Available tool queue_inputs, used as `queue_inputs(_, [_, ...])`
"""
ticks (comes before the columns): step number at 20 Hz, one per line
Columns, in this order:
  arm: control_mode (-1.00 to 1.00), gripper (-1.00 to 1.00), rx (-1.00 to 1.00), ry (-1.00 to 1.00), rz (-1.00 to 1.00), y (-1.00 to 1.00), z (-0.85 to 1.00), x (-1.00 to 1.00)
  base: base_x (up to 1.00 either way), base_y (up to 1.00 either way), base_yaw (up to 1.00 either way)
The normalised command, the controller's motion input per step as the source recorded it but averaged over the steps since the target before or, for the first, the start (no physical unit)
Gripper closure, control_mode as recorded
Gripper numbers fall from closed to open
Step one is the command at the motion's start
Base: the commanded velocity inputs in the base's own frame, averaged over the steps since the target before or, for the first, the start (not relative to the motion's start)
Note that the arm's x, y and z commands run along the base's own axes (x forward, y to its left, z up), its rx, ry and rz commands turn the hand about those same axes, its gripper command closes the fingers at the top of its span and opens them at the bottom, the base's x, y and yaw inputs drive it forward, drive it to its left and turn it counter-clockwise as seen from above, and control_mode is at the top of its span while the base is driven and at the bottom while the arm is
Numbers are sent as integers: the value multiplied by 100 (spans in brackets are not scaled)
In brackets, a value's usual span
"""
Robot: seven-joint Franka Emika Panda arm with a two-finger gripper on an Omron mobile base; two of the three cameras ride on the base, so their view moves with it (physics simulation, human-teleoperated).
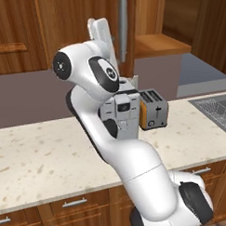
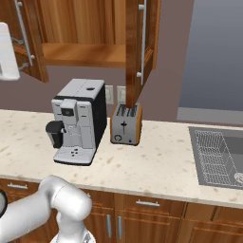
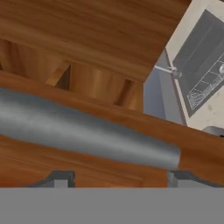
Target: Close all open cabinet doors.
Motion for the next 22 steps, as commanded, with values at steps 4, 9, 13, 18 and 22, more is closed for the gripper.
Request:
queue_inputs(4, [-100, -100, 0, 0, -8, -20, -10, 76, 0, 0, 0])
queue_inputs(9, [-100, -100, 0, 0, -3, -18, -16, 77, 0, 0, 0])
queue_inputs(13, [-100, -100, 0, 1, -2, -19, -20, 77, 0, 0, 0])
queue_inputs(18, [-100, -100, 4, 1, -2, -21, -11, 72, 0, 0, 0])
queue_inputs(22, [-100, -100, 6, 4, -1, -21, -11, 73, 0, 0, 0])
